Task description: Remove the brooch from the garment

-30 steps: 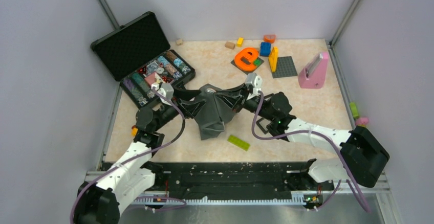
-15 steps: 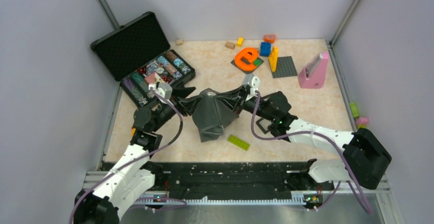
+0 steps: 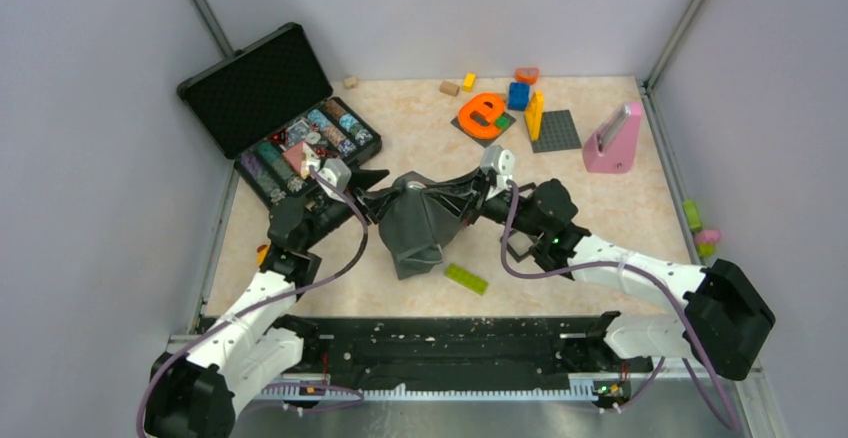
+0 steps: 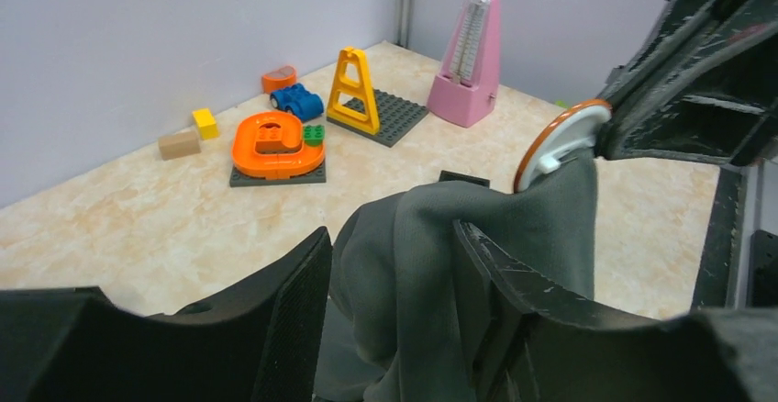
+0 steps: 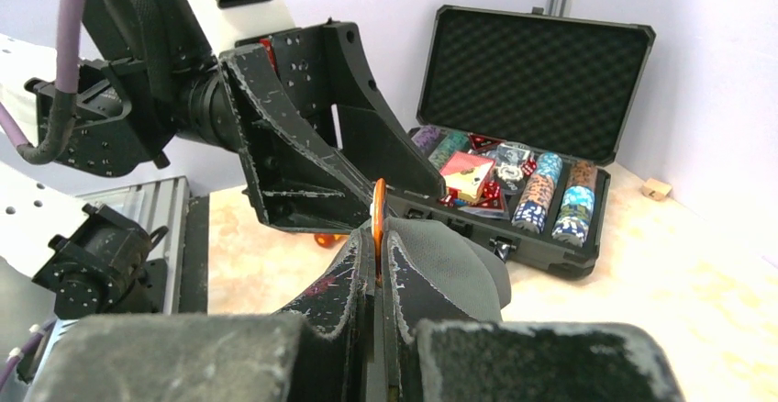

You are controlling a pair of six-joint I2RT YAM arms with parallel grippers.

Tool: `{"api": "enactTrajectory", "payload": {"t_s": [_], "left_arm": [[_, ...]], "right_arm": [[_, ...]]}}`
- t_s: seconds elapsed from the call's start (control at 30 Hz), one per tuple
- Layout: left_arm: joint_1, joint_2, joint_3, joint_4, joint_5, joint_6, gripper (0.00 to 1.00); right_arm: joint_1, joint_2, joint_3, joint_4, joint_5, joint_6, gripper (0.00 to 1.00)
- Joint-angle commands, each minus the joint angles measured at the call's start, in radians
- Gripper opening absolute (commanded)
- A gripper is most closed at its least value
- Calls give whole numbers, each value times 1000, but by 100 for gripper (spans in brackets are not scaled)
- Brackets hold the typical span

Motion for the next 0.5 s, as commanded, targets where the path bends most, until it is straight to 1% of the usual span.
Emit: {"api": "enactTrajectory", "payload": {"t_s": [0.0,0.1,0.2,0.33,0.47], "left_arm": [[4,16,57,67,134,68,55],[2,50,52,125,245,56,55],[-11,96,66,156,309,21,54],[-31,120,64,172,299,10,53],[-35,118,45,256,311,-36,53]], "right_arm": [[-6,-27,32,33,-27,-5,0],[-6,-21,35,46,-25,1,0],[-7,-7,29,88,-23,11,0],[-7,20,38,137,-34,27,0],[-7,51,56,164,-54,49,0]]}}
